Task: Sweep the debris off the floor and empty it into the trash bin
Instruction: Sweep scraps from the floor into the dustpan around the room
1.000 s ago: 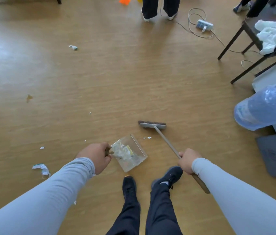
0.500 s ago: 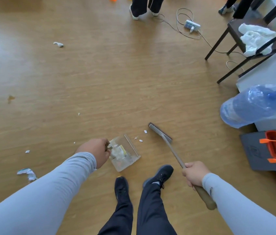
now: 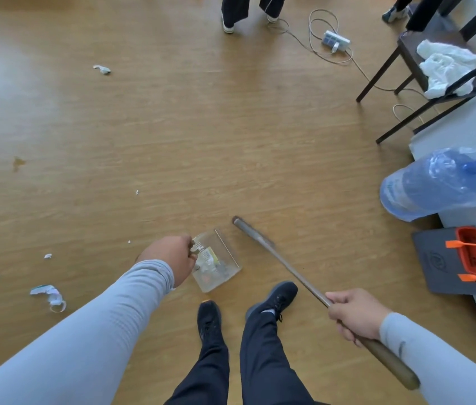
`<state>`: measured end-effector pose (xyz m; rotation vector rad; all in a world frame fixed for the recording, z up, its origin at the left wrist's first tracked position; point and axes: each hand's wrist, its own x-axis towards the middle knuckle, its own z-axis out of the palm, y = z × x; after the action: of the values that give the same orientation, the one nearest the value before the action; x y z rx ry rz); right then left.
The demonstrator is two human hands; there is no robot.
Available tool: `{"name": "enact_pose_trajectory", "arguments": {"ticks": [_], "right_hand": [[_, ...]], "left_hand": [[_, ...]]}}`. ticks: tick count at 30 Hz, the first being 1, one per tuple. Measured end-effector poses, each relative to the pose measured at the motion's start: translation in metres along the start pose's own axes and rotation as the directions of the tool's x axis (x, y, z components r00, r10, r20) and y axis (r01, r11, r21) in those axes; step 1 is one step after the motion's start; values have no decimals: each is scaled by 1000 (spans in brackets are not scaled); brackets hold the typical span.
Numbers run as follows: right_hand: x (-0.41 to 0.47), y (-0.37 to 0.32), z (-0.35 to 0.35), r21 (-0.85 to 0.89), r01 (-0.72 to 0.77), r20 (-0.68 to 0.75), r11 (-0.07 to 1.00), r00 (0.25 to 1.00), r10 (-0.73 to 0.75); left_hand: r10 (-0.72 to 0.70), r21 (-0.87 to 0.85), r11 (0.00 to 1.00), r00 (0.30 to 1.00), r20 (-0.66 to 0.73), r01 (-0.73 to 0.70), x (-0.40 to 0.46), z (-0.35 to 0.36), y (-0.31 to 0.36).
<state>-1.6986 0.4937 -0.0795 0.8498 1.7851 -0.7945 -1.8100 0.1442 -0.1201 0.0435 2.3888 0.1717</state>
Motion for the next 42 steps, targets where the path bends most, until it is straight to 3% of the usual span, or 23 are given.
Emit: {"name": "enact_pose_trajectory", "arguments": {"ticks": [4,8,13,24,35,42], "right_hand": [[19,-27,24,-133,23,-56,991,998,-31],[17,-38,37,-194,23,91,981,996,-5],[-15,-17,3,131,-16,168,991,986,-7],[-62,-23,-25,174,67,-124,982,991,-46],[-49,-52,-62,132,1,-145,991,989,19],[-25,-111,-94,3,21,-14,1000,1000,-21]], "left_hand": [[9,-3,1000,1000,3,-9,0,3,0],[14,7,1000,1000,-8,-13,2,4,1],[14,-33,999,1000,1,-14,-3,6,-4],[7,-126,992,998,-60,-14,-55,-50,-12],[-206,-447,887,966,-156,117,-91,-59,-35],[-358,-601,777,916,-179,186,-97,-67,-42]]}}
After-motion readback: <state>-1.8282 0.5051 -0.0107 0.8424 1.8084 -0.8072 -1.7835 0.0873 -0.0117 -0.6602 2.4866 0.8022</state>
